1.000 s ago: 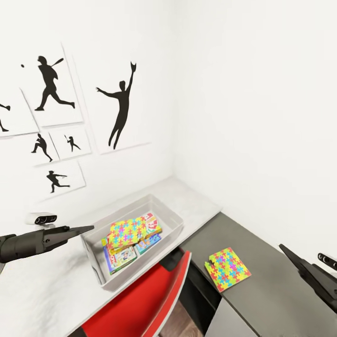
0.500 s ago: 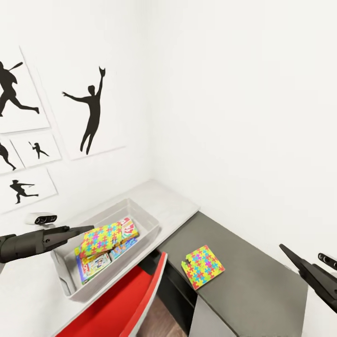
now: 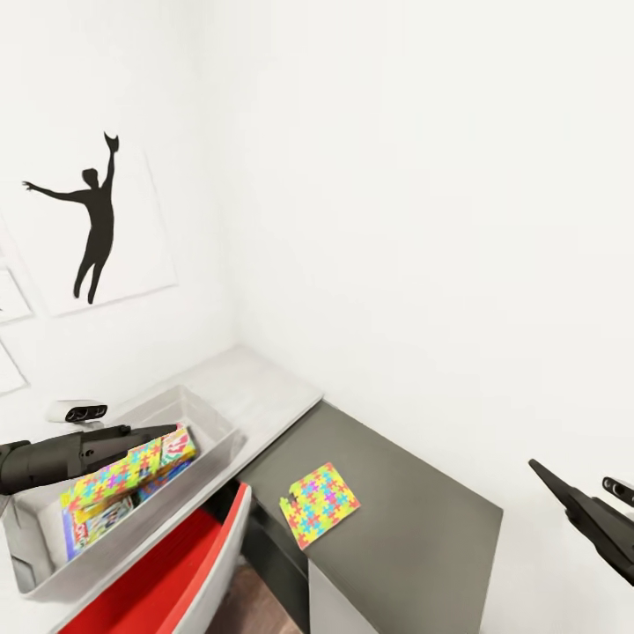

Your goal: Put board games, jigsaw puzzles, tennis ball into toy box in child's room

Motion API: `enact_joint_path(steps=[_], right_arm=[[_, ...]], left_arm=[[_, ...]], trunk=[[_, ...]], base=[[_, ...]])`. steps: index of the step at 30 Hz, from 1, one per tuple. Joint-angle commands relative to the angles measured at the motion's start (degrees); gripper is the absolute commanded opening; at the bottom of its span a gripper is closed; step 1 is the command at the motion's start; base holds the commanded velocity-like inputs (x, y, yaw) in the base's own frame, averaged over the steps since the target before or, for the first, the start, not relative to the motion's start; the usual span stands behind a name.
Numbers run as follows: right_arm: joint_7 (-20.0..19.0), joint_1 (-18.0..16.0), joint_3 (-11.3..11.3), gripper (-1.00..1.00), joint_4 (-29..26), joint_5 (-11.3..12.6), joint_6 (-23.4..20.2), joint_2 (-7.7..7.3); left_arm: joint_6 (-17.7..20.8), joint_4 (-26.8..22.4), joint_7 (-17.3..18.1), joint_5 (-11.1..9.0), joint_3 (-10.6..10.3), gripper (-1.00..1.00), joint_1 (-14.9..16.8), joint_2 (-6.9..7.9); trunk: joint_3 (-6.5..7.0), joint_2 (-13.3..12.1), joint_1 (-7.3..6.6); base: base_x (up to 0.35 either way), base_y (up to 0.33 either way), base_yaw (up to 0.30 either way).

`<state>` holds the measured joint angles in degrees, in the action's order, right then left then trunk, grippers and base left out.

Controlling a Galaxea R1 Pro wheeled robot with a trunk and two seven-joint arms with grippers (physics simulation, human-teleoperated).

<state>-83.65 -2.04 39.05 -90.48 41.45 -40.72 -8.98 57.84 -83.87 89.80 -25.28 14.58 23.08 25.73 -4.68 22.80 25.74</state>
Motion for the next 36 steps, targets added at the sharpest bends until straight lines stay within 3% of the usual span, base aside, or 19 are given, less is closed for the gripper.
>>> enact_joint_path(steps=[1,9,28,36], right_arm=[[-0.13,-0.07,0.11,1.00,0.03,0.11,-0.59,0.00],[-0.11,-0.07,0.47,1.00,0.06,0.12,-0.59,0.01],[-0.11,-0.07,0.50,1.00,0.13,0.12,-0.59,-0.06],[-0.11,-0.07,0.50,1.00,0.13,0.12,-0.59,-0.14]], left_arm=[[0.61,-0.05,0.20,0.04,0.01,1.00,0.04,0.02],[0.61,-0.03,0.20,-0.01,0.01,1.00,0.04,0.02],[0.61,-0.05,0.20,0.01,-0.03,1.00,0.04,0.02],[0.61,-0.04,0.20,0.01,-0.03,1.00,0.04,0.02]], trunk=[[-0.05,0.12,0.04],[0.57,0.12,0.04],[2.05,0.12,0.04],[2.67,0.12,0.04]], base=[[0.049,-0.281,-0.202],[0.067,-0.203,-0.202],[0.045,0.004,-0.202],[0.132,-0.138,-0.202]])
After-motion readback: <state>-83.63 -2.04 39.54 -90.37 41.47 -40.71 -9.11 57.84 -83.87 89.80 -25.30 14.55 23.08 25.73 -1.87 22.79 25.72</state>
